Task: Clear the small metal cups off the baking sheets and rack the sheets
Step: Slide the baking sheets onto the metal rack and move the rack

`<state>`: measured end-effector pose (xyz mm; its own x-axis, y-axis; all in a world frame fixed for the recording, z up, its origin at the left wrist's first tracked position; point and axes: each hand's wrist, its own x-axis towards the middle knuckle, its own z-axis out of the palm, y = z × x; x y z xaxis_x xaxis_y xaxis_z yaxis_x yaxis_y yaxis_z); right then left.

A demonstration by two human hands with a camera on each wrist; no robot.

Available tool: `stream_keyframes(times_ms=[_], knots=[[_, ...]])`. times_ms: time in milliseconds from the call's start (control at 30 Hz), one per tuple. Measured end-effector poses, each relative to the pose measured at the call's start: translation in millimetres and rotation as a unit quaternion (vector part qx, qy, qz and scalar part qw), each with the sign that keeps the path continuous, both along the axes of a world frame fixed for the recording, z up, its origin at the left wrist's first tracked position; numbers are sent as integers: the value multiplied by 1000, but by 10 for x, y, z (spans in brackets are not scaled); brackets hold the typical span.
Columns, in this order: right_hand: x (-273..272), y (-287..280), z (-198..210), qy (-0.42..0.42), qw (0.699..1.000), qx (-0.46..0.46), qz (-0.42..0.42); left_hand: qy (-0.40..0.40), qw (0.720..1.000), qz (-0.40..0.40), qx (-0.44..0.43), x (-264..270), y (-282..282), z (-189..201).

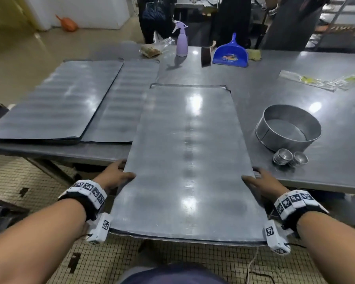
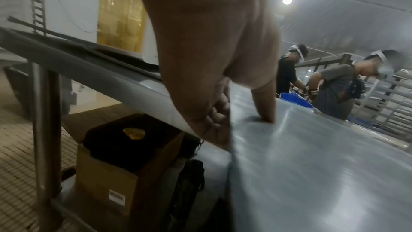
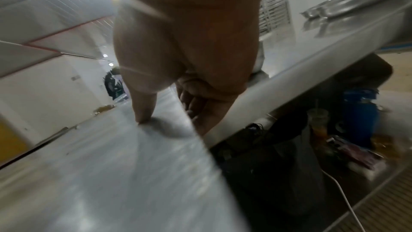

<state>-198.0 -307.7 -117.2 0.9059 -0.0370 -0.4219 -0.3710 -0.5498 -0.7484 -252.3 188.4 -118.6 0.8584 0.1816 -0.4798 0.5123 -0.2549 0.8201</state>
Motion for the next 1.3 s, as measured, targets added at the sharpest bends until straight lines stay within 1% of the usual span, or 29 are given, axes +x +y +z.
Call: stream_keyframes(times_ms=[67,100,167,200,267,367,433,467,533,600,667,733,800,833,867,933,1033,1100,1300], knots=[[67,-98,112,5,999,-31,44,17,999,-42,-14,13,95,144],[99,-180,126,8,997,-50,52,29,998,-57,-4,25,156,181],[233,-445,-47,25,995,-65,68,36,996,-82,11,53,288,146],[305,-569,-173,37,996,-41,73,34,996,-86,7,57,328,111],[227,-527,30,48,996,-10,78,32,995,-90,1,1,256,211],[74,-390,390,42,994,-2,98,26,994,-102,-13,-79,168,350],[74,-387,477,71,991,13,112,22,994,-104,-24,-89,165,377],[96,-380,491,77,990,19,112,23,994,-99,-32,-83,160,397],[122,-349,499,56,993,23,104,11,996,-85,-38,-51,117,425],[163,-285,445,10,997,27,78,-16,999,-41,-23,16,60,388],[201,-156,427,-8,999,25,48,-47,999,4,-3,66,-37,374],[259,-61,422,-12,1000,11,14,-59,997,40,-7,111,-89,325],[311,-11,461,-29,999,-33,29,-68,995,66,-21,169,-132,342],[351,11,494,-51,995,-68,48,-79,994,72,-19,207,-136,376],[375,37,512,-64,994,-86,38,-72,994,80,-8,245,-124,405],[431,102,555,-75,992,-98,-5,-75,994,77,25,341,-62,461],[500,252,738,-95,989,-113,-14,-84,991,64,86,478,29,606],[570,371,887,-104,989,-102,-14,-94,988,79,93,590,119,682],[838,774,1207,-136,986,-97,-9,-117,986,76,94,807,543,993]])
